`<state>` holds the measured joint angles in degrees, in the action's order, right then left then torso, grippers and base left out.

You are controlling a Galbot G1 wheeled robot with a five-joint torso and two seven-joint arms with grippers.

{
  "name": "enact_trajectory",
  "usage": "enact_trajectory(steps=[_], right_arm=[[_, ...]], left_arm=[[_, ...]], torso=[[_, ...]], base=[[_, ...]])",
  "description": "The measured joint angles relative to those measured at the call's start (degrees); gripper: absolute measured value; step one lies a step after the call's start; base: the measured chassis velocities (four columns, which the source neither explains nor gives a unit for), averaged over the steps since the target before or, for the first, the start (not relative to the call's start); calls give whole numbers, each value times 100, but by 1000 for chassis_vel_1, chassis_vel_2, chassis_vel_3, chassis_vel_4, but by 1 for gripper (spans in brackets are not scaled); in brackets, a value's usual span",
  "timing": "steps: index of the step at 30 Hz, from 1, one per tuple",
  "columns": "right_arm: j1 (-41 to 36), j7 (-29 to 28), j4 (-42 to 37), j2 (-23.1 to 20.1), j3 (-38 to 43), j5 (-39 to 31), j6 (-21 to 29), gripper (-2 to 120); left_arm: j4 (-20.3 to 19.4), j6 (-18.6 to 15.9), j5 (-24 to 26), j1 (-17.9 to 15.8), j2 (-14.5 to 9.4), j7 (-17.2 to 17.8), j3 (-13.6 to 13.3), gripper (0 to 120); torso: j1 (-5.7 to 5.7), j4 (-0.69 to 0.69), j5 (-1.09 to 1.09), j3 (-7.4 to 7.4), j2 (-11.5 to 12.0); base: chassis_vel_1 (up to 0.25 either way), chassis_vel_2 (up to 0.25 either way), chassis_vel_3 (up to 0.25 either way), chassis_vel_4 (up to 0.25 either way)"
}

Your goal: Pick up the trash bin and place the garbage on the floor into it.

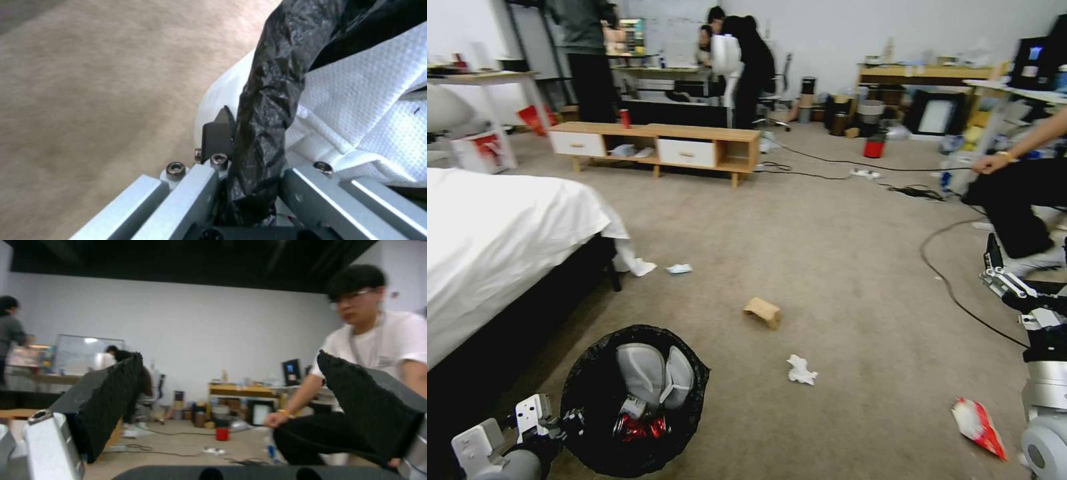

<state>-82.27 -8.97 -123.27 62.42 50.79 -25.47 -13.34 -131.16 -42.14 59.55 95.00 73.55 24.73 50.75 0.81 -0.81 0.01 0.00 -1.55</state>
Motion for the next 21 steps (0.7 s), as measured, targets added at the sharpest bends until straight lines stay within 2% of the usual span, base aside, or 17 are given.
enact_trajectory(steps=[8, 13, 21], right_arm=[[27, 24, 34, 25, -158, 72, -23, 100], [35, 30, 87, 17, -328, 164, -29, 100], [41, 31, 154, 47, -687, 309, -69, 100]], left_arm=[[-5, 0, 9, 40, 9, 5, 57, 0], [-5, 0, 22, 41, 18, 29, 103, 0], [30, 0, 52, 23, 29, 87, 162, 0]], torso=[[0, -2, -1, 0, 0], [1, 5, -1, 0, 0], [1, 1, 0, 0, 0]], base=[[-88, -86, -94, -82], [0, 0, 0, 0], [0, 0, 0, 0]])
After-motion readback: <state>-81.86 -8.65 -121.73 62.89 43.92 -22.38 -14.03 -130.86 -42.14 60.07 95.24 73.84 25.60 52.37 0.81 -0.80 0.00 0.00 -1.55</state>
